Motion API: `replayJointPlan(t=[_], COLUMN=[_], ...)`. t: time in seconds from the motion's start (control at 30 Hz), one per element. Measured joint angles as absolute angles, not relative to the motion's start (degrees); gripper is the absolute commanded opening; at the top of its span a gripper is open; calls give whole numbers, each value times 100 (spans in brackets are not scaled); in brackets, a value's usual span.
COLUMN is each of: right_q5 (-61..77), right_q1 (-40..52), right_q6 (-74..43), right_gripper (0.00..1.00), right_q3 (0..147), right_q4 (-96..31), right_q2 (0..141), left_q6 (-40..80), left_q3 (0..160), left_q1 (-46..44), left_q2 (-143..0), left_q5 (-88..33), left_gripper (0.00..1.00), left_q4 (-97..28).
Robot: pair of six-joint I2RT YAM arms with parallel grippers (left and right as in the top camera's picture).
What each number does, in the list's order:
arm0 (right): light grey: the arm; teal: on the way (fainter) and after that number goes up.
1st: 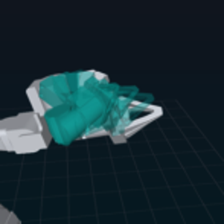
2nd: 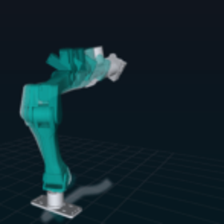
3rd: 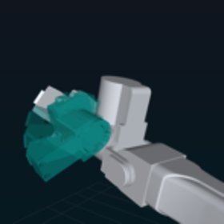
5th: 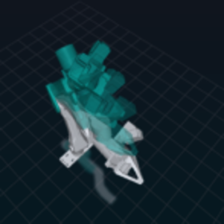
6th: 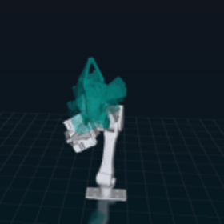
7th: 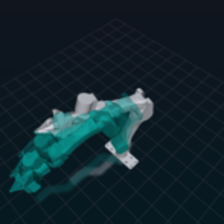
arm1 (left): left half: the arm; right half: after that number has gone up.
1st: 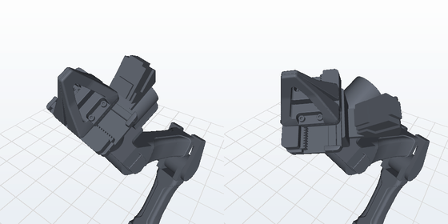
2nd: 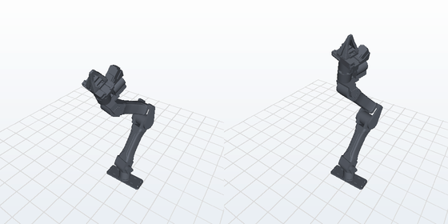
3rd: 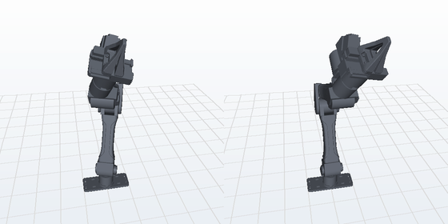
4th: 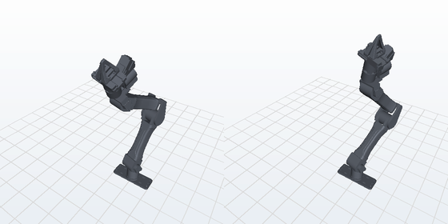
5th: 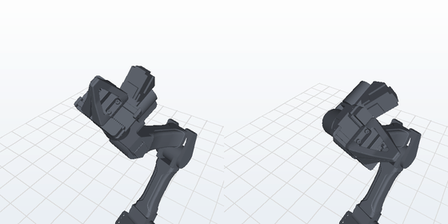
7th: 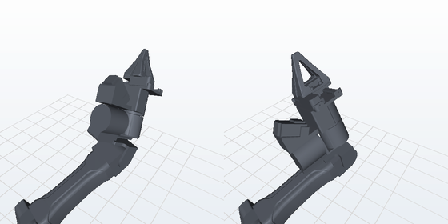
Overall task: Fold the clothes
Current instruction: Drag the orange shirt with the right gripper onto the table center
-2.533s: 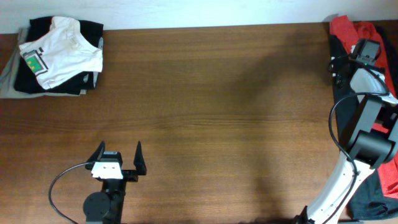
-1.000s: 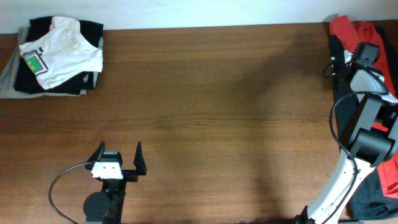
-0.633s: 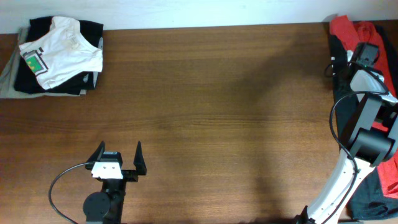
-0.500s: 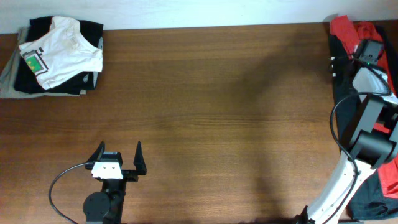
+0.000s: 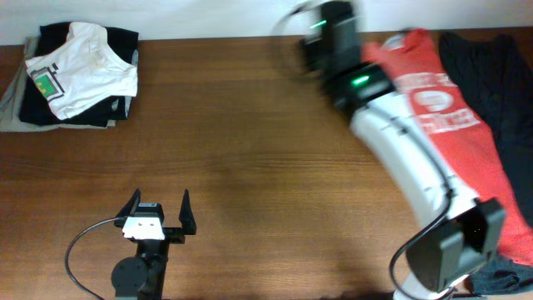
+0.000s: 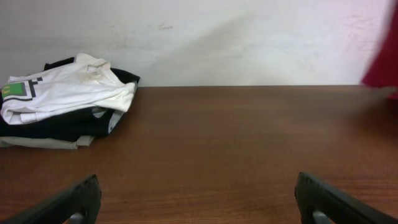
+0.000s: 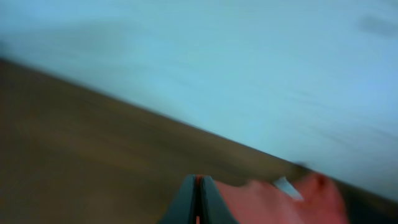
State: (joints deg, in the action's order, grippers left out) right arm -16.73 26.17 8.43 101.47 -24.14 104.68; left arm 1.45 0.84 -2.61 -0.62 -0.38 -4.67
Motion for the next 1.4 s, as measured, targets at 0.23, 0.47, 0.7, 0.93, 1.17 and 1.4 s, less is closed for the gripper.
replayJointPlan(t=[0.23,0.47,0.7,0.93,1.17,1.4], right_q5=[-91,113,464,222,-64,-106], right_q1=[4722,4056,2327,2281,2241,2093], right_q6=[-742,-913,-906,-2259,-3074,-3146], right_gripper=[60,99,99,99,99,99], right_q3=[10147,10368,10508,10506,10499,10488], right_q4=[-1822,-2626,-5308,-5430,-5181,-5019], right_q2=[11290,11201,10643,10912,12088,12226], left_q6=[148,148,145,145,148,353], left_q3=[84,84,84,84,84,84], left_q1=[-261,-261,-261,-261,-261,-266], left_q2=[-62,-62,-62,-64,-62,-75], left_q5=[-38,-38,-38,-38,-261,-1704], left_gripper=[99,99,99,99,99,99], left_q4=[-467,-467,-464,-467,-438,554])
